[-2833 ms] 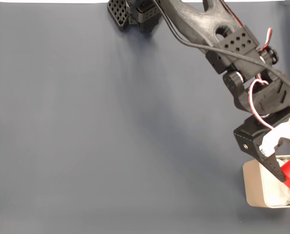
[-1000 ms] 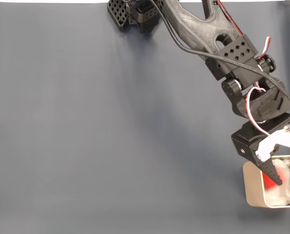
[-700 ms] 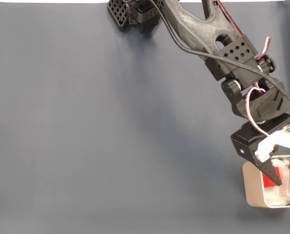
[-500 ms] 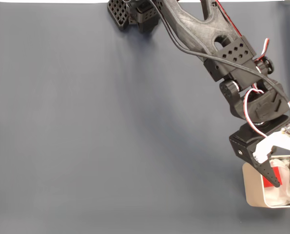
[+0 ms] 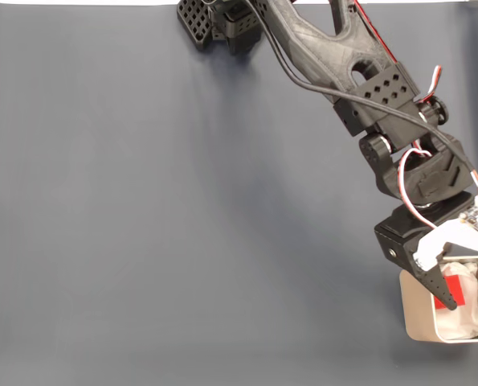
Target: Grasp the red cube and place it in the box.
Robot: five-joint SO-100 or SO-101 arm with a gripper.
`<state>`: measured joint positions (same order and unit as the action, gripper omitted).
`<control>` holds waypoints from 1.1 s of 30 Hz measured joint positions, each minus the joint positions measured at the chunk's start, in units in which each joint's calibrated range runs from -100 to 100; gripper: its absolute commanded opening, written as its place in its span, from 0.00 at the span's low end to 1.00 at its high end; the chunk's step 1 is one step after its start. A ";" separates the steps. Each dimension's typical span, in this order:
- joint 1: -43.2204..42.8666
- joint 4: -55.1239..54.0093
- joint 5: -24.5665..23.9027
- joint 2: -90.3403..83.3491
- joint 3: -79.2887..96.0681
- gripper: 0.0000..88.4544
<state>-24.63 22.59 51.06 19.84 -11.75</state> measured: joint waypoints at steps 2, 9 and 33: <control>0.00 0.00 0.05 0.00 0.00 0.49; 0.82 -0.48 -0.49 -0.17 1.99 0.01; 25.82 -2.94 -1.90 -53.50 59.95 0.00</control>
<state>1.19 19.65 49.16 -33.65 48.19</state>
